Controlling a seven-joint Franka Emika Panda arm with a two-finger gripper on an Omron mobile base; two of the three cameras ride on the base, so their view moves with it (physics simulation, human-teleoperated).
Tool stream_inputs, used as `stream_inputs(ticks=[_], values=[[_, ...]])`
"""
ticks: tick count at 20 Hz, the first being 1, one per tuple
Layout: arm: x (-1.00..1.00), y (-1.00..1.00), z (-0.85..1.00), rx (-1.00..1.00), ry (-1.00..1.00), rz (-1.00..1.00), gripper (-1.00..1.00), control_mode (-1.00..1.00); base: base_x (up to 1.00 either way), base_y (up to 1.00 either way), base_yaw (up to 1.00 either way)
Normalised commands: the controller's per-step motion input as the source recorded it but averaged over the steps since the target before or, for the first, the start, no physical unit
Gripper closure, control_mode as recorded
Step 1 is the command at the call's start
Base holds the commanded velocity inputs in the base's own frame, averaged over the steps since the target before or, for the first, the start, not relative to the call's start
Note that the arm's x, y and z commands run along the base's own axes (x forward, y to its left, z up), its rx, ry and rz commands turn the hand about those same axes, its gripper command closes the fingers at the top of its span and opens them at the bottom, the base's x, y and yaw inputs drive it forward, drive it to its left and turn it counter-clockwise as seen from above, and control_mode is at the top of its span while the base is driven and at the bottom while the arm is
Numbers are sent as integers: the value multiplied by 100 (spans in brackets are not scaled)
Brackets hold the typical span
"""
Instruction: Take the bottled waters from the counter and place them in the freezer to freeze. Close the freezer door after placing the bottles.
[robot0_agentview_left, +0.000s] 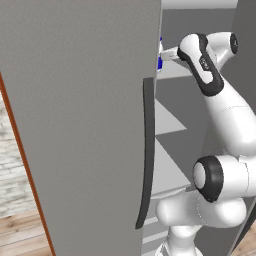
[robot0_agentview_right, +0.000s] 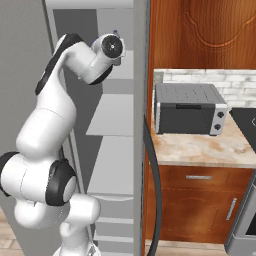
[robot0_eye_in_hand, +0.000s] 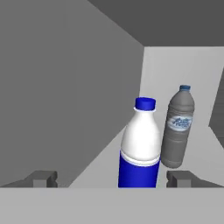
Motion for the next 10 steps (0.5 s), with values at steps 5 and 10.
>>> stream_inputs(ticks=[5, 10], values=[[-61, 0, 14, 0, 1, -15, -100, -100, 0, 0, 0], [-64, 0, 2, 0, 6, -21, -100, -100, 0, 0, 0]])
